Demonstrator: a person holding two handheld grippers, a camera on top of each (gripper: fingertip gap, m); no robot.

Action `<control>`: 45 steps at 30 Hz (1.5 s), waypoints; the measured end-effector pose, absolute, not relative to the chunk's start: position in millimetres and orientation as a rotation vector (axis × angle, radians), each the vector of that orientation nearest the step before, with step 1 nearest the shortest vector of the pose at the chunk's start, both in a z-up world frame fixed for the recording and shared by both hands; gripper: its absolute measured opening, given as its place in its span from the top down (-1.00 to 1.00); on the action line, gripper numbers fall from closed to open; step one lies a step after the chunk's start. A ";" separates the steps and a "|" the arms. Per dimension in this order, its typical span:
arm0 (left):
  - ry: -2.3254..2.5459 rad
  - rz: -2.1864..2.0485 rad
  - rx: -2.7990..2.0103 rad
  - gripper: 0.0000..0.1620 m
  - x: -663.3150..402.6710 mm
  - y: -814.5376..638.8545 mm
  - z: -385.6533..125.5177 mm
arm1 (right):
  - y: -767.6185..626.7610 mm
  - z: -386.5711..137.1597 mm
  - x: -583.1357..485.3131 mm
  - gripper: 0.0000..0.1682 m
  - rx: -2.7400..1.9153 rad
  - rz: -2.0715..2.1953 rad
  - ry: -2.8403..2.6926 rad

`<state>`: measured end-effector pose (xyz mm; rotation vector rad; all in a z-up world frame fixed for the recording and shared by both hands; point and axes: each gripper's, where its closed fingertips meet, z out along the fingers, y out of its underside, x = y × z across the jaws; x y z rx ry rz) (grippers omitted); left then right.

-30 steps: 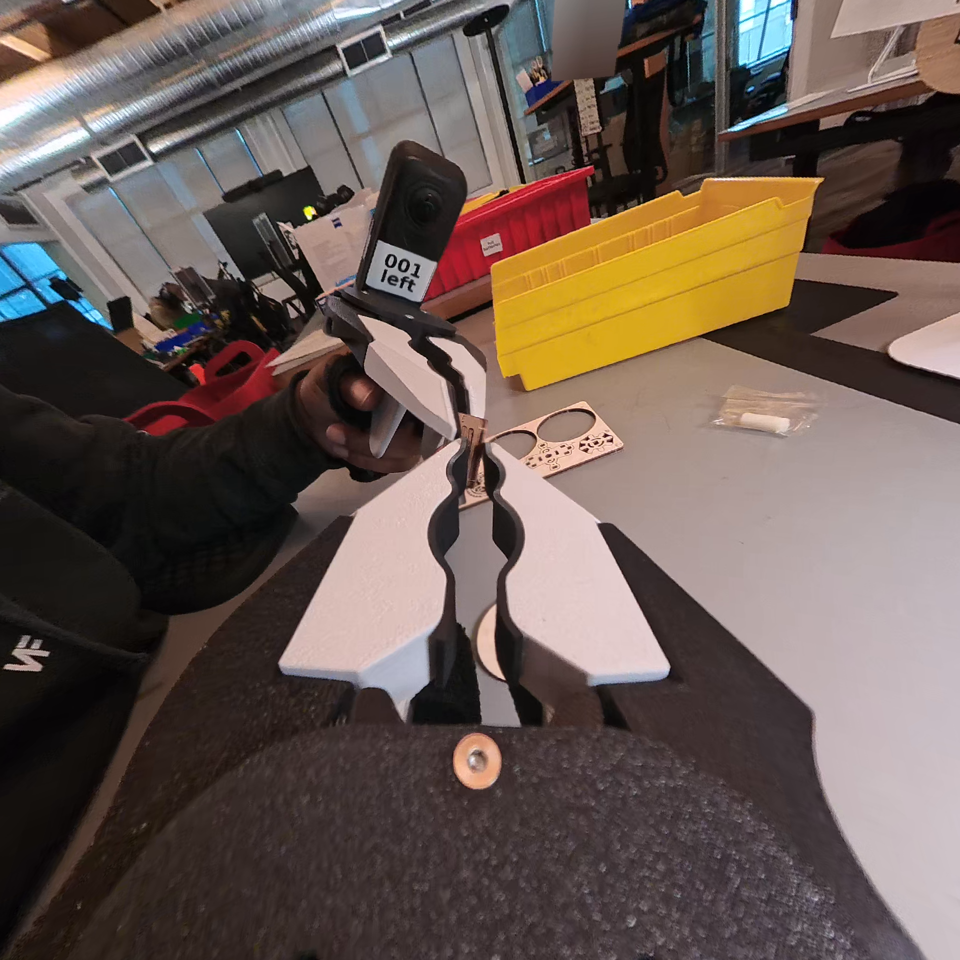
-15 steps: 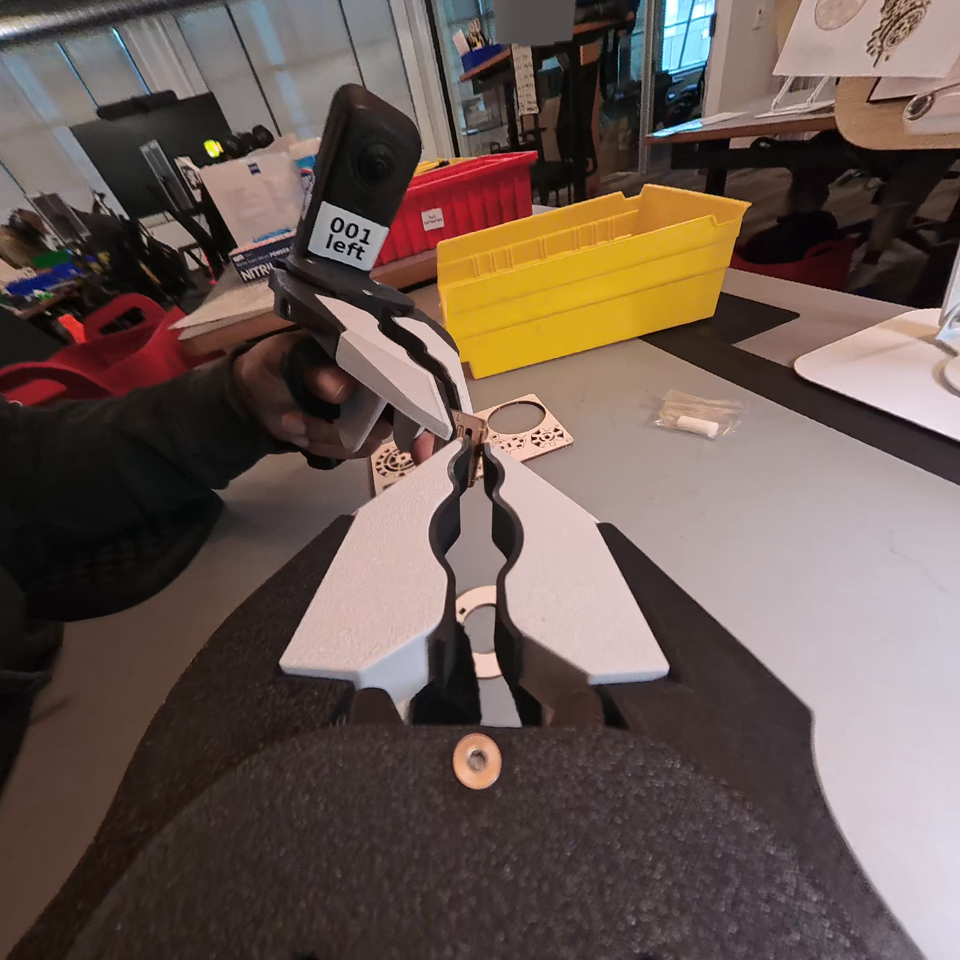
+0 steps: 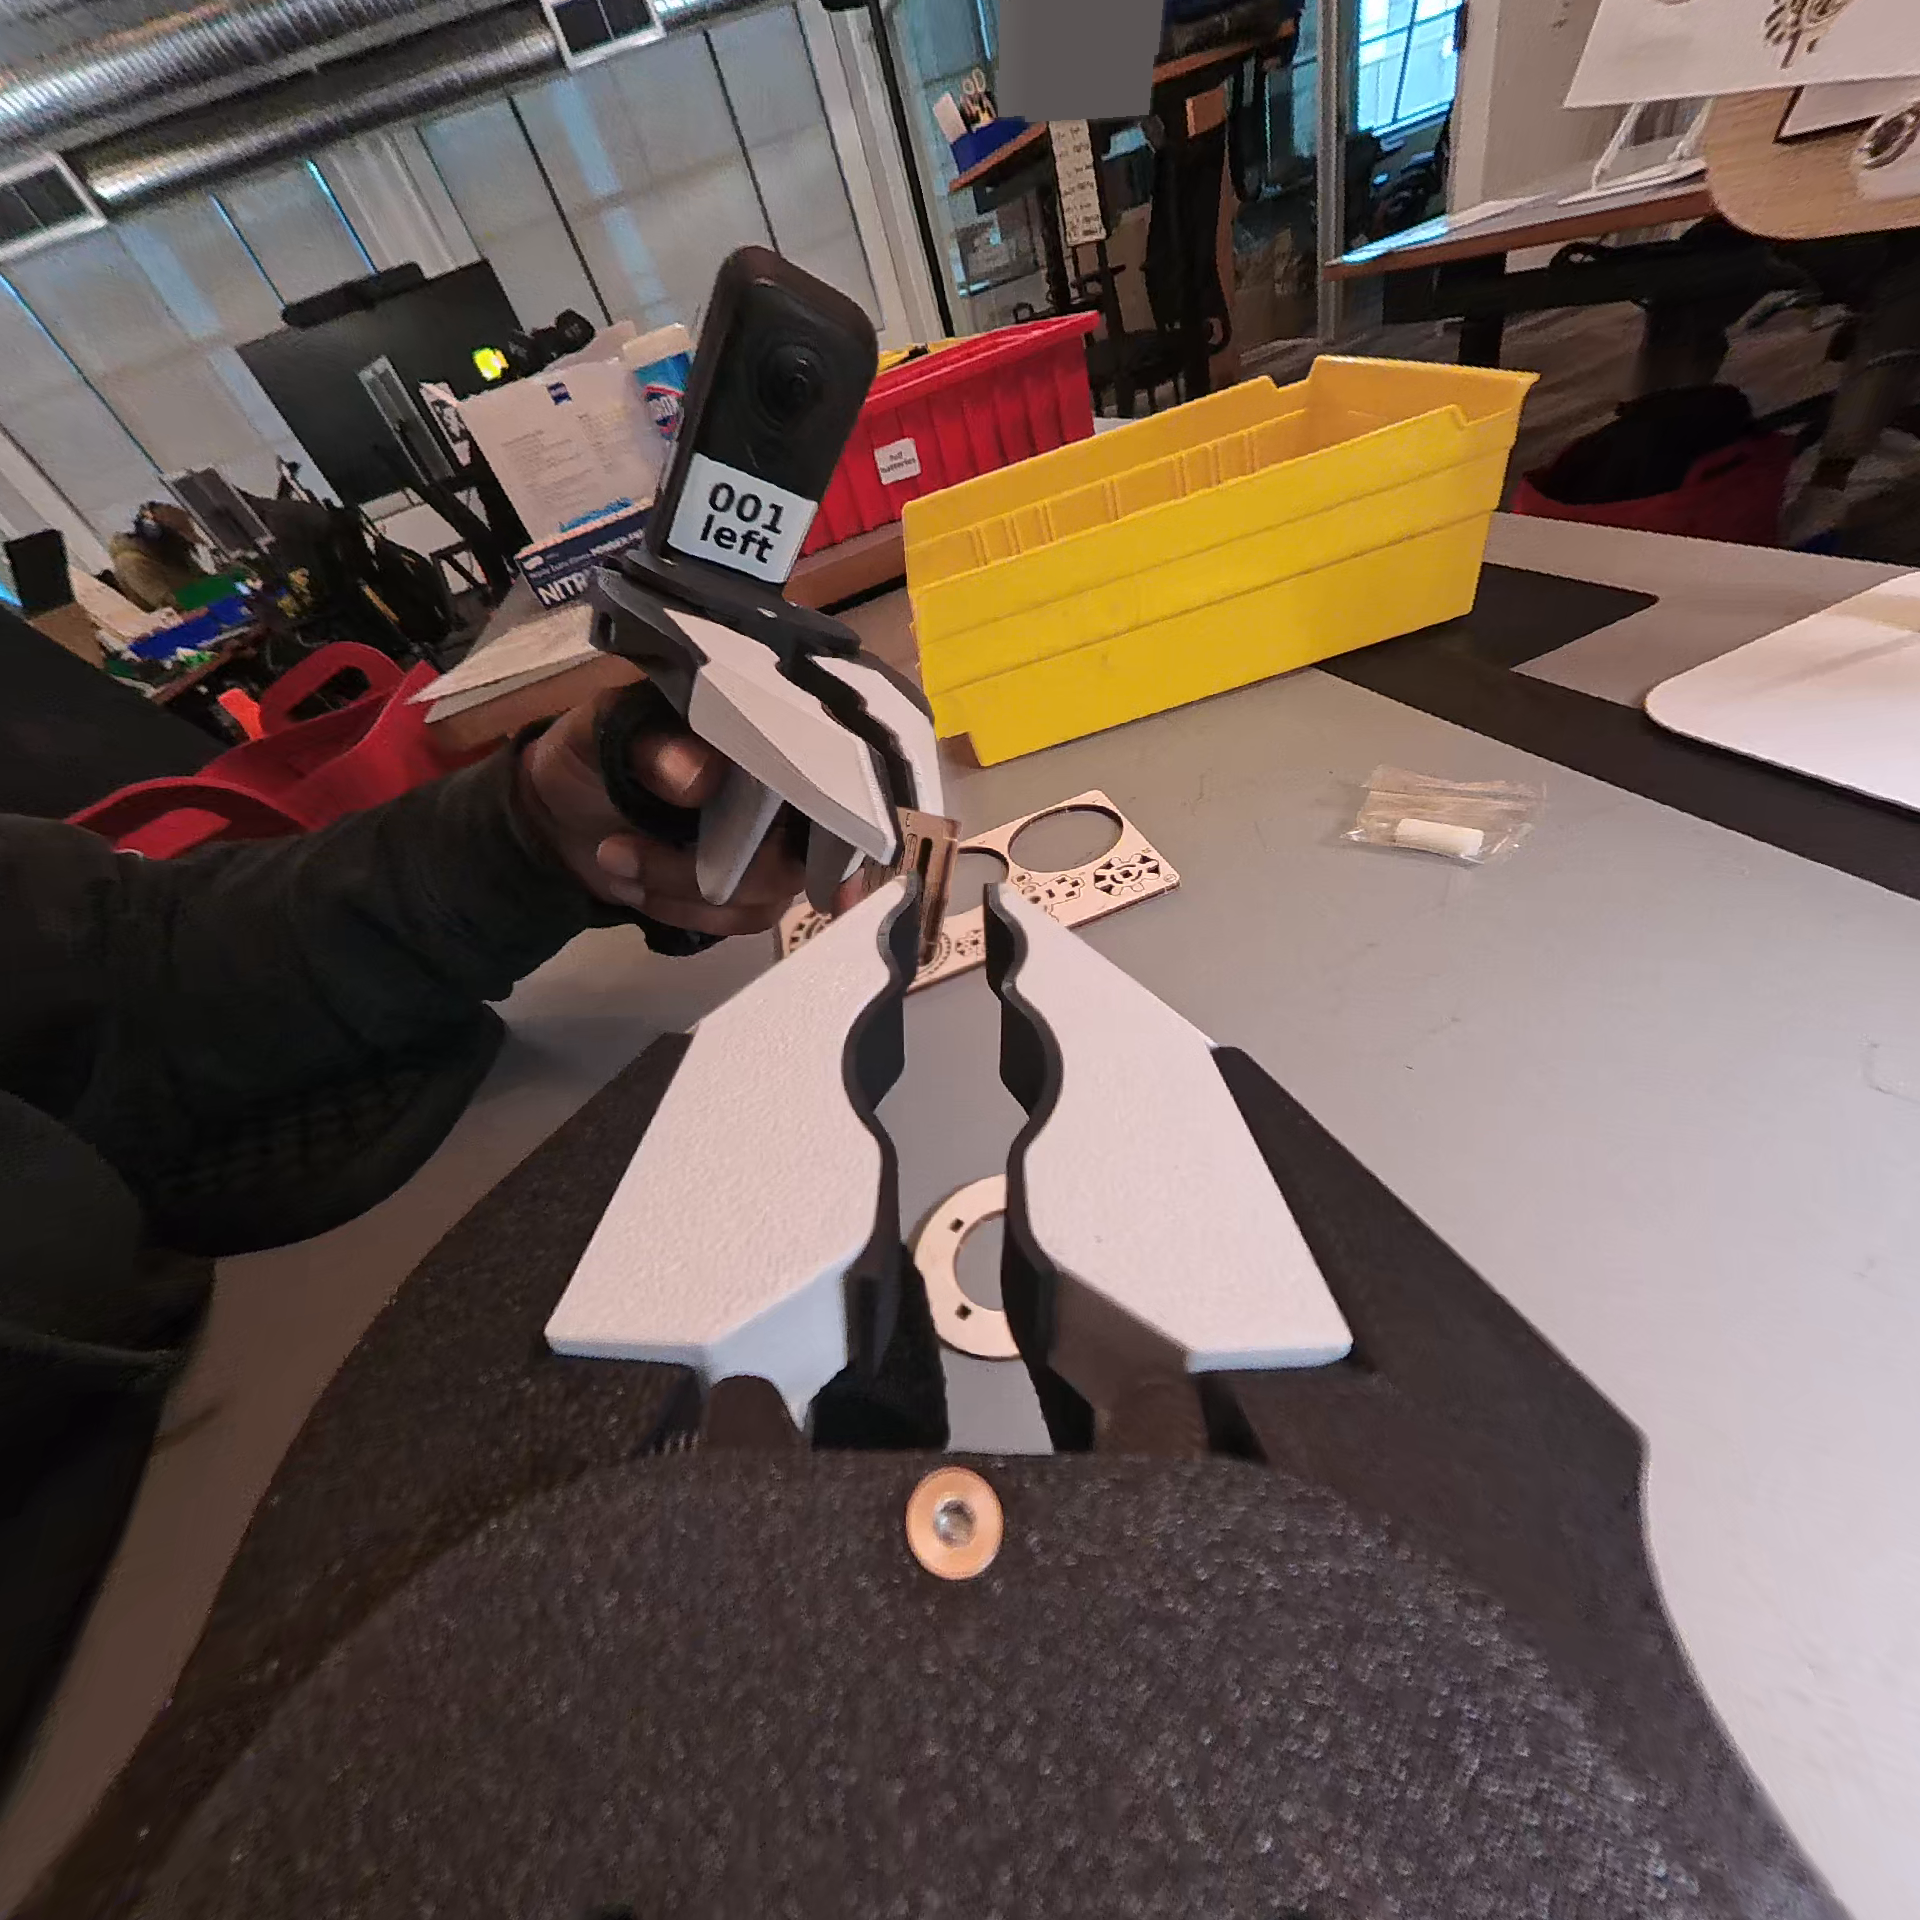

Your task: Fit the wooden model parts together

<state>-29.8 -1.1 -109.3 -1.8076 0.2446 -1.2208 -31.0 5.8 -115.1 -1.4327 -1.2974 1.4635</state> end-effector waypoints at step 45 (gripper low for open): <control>0.230 -1.385 -1.667 0.98 -30.1 0.6 -112.5 | -0.4 -116.9 -33.2 0.97 -1.493 1.719 -1.215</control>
